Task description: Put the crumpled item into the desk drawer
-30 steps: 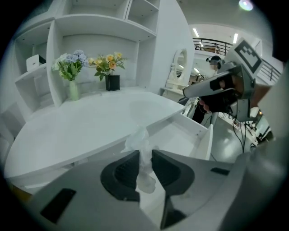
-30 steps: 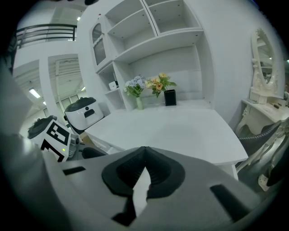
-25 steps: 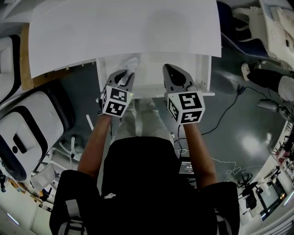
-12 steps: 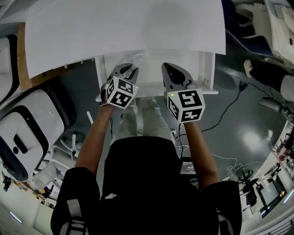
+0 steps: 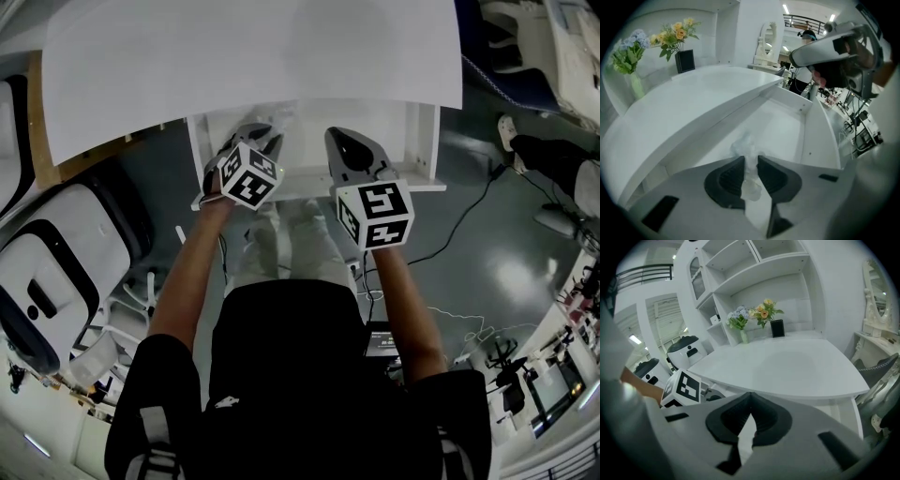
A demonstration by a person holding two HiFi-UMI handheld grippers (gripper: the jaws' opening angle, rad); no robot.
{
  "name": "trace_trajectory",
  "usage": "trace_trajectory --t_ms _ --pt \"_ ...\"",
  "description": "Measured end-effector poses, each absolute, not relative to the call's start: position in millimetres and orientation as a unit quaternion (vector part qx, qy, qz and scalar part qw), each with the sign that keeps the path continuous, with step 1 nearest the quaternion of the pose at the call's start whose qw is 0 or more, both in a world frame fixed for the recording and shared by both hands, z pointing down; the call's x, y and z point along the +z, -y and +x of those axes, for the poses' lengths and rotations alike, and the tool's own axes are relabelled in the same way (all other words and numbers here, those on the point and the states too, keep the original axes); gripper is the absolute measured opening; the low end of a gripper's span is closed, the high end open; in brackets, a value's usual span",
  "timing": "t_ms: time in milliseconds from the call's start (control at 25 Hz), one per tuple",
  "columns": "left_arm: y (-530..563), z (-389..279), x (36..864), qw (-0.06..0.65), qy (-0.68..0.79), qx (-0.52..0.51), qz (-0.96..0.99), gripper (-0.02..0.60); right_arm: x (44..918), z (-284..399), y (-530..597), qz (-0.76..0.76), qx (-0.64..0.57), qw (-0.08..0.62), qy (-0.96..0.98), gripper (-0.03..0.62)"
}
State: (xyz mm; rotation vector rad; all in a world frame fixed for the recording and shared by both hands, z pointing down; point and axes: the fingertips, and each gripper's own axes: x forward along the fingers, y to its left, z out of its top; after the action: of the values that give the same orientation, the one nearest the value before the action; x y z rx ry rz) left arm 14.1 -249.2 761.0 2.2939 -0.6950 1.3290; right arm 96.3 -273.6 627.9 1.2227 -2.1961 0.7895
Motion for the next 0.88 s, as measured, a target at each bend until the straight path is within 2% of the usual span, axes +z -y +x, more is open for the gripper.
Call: trace_trajectory --t_ms 880 --pt "245.5 23.9 796.1 0.211 0.222 0.503 0.809 0.092 655.5 107.9 265.9 0.443 0.317 0.264 0.796 -0.005"
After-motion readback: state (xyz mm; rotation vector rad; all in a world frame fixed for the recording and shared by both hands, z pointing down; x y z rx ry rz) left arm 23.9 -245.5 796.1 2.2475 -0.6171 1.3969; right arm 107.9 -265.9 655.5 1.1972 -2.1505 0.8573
